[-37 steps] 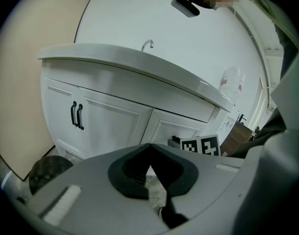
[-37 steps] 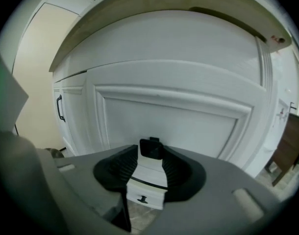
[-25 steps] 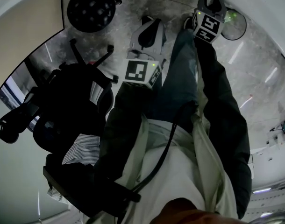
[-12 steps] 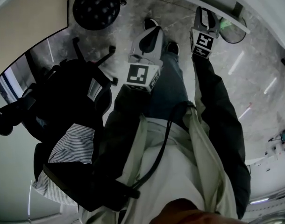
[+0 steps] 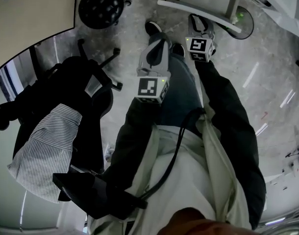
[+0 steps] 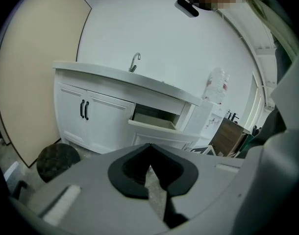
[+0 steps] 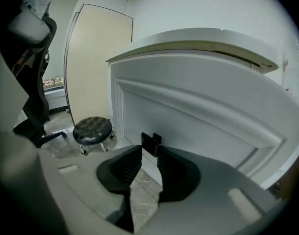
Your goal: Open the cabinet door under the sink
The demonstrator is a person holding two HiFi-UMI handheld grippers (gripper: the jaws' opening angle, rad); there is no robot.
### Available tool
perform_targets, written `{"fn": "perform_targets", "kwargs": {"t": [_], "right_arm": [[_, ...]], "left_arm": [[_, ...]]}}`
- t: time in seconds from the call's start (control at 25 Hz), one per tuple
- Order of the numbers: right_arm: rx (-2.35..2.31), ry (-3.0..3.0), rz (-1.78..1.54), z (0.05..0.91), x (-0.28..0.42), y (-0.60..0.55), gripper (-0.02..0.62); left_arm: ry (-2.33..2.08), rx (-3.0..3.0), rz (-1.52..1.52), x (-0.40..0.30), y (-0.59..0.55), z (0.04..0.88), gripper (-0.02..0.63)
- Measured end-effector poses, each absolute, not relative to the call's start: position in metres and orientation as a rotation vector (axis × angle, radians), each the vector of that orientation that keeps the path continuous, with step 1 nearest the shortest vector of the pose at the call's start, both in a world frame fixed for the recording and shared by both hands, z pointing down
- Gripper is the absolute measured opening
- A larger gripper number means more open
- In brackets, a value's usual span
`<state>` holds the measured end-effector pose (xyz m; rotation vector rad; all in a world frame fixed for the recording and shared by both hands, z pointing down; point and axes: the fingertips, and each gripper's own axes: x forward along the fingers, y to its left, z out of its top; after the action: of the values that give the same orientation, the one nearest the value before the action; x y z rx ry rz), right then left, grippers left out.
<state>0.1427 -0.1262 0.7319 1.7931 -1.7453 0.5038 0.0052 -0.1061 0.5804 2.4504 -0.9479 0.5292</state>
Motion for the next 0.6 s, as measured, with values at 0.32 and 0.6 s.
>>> {"fn": "perform_targets", "kwargs": {"t": [0.32,0.6], "right_arm": [[1.750,-1.727,0.622,0.735,0.134,-0.116,0.095],[1.822,-1.778,0.667,0.725,0.137,-0.102,0.097]], "left_arm": [[-0.943,2.425,0.581,-0.008,-0.059,0.559,0.008],[-0.916,2.428,0.598,-0.031,-0.027,0.545,0.008]]}}
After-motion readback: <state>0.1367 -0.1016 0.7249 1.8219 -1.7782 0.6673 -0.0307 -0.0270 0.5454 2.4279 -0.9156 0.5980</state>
